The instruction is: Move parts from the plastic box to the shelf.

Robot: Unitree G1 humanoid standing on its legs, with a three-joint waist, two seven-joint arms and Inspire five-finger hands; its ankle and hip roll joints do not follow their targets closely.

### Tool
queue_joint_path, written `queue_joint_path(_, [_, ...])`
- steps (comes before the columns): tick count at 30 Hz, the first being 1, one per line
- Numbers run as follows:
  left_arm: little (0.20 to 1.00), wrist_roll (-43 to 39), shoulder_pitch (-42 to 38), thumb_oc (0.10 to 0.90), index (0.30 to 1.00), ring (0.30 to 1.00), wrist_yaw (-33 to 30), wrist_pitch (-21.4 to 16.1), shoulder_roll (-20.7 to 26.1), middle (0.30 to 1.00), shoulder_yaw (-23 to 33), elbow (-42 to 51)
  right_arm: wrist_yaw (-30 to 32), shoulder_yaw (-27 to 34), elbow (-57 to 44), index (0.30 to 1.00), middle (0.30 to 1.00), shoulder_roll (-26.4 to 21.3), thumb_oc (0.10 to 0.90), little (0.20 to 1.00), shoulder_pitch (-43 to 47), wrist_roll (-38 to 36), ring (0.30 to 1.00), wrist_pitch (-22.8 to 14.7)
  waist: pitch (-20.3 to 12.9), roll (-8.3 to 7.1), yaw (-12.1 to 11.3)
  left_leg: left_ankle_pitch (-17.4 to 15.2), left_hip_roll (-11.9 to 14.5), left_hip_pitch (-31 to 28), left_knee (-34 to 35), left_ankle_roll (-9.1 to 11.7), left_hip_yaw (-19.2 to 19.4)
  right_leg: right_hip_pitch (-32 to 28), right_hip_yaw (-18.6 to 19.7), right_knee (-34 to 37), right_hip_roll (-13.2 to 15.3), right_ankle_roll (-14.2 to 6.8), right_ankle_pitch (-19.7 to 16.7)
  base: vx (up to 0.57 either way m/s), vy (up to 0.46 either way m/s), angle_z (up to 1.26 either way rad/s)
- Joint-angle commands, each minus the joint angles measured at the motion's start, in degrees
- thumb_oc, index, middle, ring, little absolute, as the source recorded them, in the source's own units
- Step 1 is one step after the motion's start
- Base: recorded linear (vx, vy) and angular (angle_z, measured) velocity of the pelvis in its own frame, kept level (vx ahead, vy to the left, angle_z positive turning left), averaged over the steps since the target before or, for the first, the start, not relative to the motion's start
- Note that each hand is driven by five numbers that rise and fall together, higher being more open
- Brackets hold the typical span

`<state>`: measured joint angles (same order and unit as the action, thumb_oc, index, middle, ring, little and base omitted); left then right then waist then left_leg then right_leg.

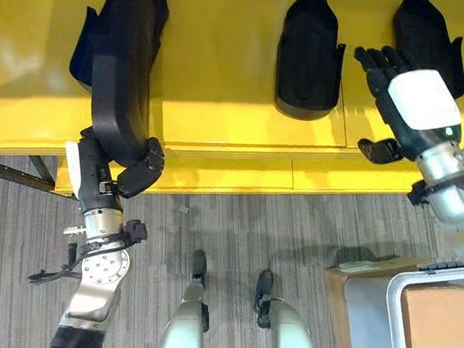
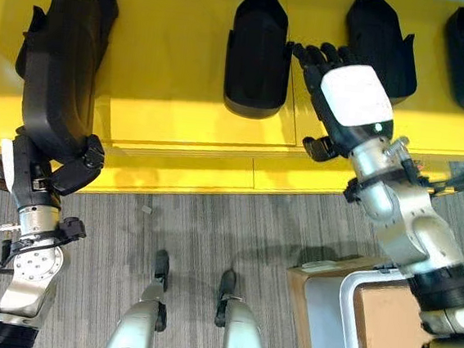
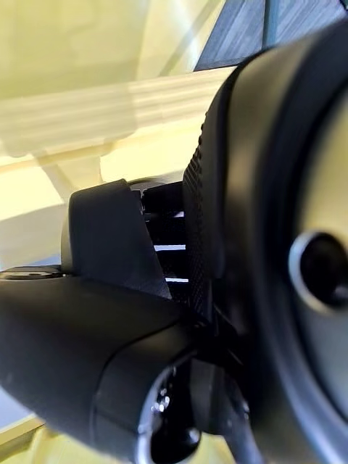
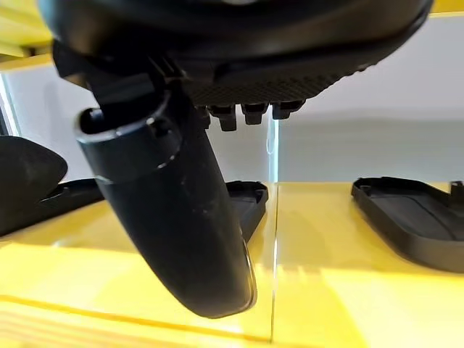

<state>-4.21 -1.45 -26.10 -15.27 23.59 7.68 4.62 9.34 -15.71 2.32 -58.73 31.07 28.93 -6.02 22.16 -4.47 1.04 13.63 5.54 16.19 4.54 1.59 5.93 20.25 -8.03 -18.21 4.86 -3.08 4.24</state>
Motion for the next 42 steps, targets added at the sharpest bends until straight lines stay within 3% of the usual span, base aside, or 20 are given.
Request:
queue_joint_path(1, [0.3, 1.77, -1.07, 0.4, 0.3, 0.3, -2.36, -6.26, 3.74, 0.3, 3.18, 5.03, 1.64, 4.7, -2.45, 1.0, 1.0, 3.26, 0.9, 1.0, 1.38, -3.02, 1.0, -1.2, -8.88, -3.68, 0.95, -10.99, -3.3, -9.69, 0.39, 0.87, 3.74, -4.96, 1.81, 14.99, -2.95, -1.9, -8.97, 0.0, 0.0, 0.0])
queue_joint_path(11, [0.3, 1.79, -0.82, 0.4, 0.3, 0.3, -1.29, -4.9, 2.29, 0.3, 2.12, 6.48, -1.91, 12.7, -10.03, 1.0, 1.0, 9.45, 0.9, 1.0, -14.44, -7.57, 1.0, -4.0, -12.91, -4.06, 2.55, -11.98, -3.15, -12.56, 0.46, 1.0, 4.09, -8.75, 1.43, 16.89, -2.69, -2.57, -9.04, 0.04, 0.017, -0.03])
queue_joint_path(20, [0.3, 3.23, 2.24, 0.4, 0.3, 0.3, 0.27, -3.72, 1.01, 0.3, 2.39, 7.57, -4.16, 23.25, -12.77, 1.0, 1.0, 11.42, 0.9, 1.0, -29.43, -11.04, 1.0, -5.51, -19.06, -1.96, 4.67, -13.45, -3.74, -15.81, 0.46, 0.57, 4.05, -13.18, 0.65, 17.94, -1.69, -3.51, -8.46, 0.08, 0.037, 0.03])
queue_joint_path(29, [0.3, 4.2, 4.2, 0.4, 0.3, 0.3, 1.03, -2.78, 0.87, 0.3, 2.36, 6.02, -4.54, 26.57, -12.67, 1.0, 1.0, 12.16, 0.9, 1.0, -33.77, -11.73, 1.0, -5.66, -20.59, -1.61, 5.13, -13.91, -3.7, -17.06, 0.46, 0.43, 4.34, -14.54, 0.75, 18.17, -1.72, -3.6, -8.14, 0.03, 0.005, -0.02])
queue_joint_path(30, [0.3, 3.59, -0.04, 0.4, 0.3, 0.3, -0.38, -1.32, 2.83, 0.3, 1.93, -0.11, -5.29, 25.89, -12.98, 1.0, 1.0, 11.69, 0.9, 1.0, -33.49, -12.99, 1.0, -5.97, -22.79, -0.88, 6.66, -14.65, -3.49, -18.42, 0.46, 0.66, 5.24, -15.56, 1.46, 18.35, -1.85, -3.86, -7.61, 0.1, 0.021, -0.02])
queue_joint_path(31, [0.3, 3.51, -0.89, 0.4, 0.3, 0.3, -0.62, -1.81, 3.16, 0.3, 1.66, -1.12, -5.37, 26.08, -13.03, 1.0, 1.0, 11.79, 0.9, 1.0, -33.34, -13.08, 1.0, -5.9, -22.59, -1.06, 6.5, -14.32, -3.52, -18.19, 0.46, 0.66, 5.37, -15.35, 1.55, 18.47, -1.83, -3.78, -7.99, 0.1, 0.015, -0.01])
queue_joint_path(33, [0.3, 7.07, 5.94, 0.4, 0.3, 0.3, 2.07, -1.99, 0.72, 0.3, 1.74, 5.39, -5.68, 29.34, -13.5, 1.0, 1.0, 13.78, 0.9, 1.0, -37.28, -16.09, 1.0, -6.86, -23.16, -0.82, 6.02, -14.33, -3.67, -18.4, 0.46, 0.44, 4.54, -16.1, 0.89, 18.49, -1.68, -3.82, -7.82, 0.0, -0.014, -0.12])
queue_joint_path(34, [0.3, 5.16, 6.73, 0.4, 0.3, 0.3, 4.02, -1.61, -0.99, 0.3, 1.35, 7.25, -6.36, 30.15, -13.81, 1.0, 1.0, 14.47, 0.9, 1.0, -38.82, -16.42, 1.0, -6.95, -23.39, -0.69, 6.05, -14.31, -3.73, -18.53, 0.46, 0.37, 4.42, -16.33, 0.79, 18.57, -1.7, -3.87, -7.73, 0.02, -0.007, -0.17])
queue_joint_path(36, [0.3, 10.54, 7.4, 0.4, 0.3, 0.3, 3.15, 1.44, 1.36, 0.3, 3.69, 4.37, -7.76, 32.16, -14.83, 1.0, 1.0, 14.48, 0.9, 1.0, -40.13, -18.15, 1.0, -6.54, -24.09, -0.29, 6.38, -14.45, -3.71, -19.05, 0.46, 0.37, 4.72, -16.88, 0.93, 18.64, -1.72, -3.9, -7.59, 0.04, 0.007, 0.07])
queue_joint_path(42, [0.3, 8.47, 5.19, 0.4, 0.3, 0.3, 0.66, 1.81, -1.2, 0.3, 3.87, -3.0, -7.86, 31.56, -13.97, 1.0, 1.0, 18.69, 0.9, 1.0, -39.27, -22.22, 1.0, -5.86, -26.0, 1.18, 7.53, -14.72, -3.71, -20.44, 0.46, 0.31, 5.5, -18.17, 1.61, 18.55, -1.71, -3.65, -7.14, 0.02, -0.002, -0.07])
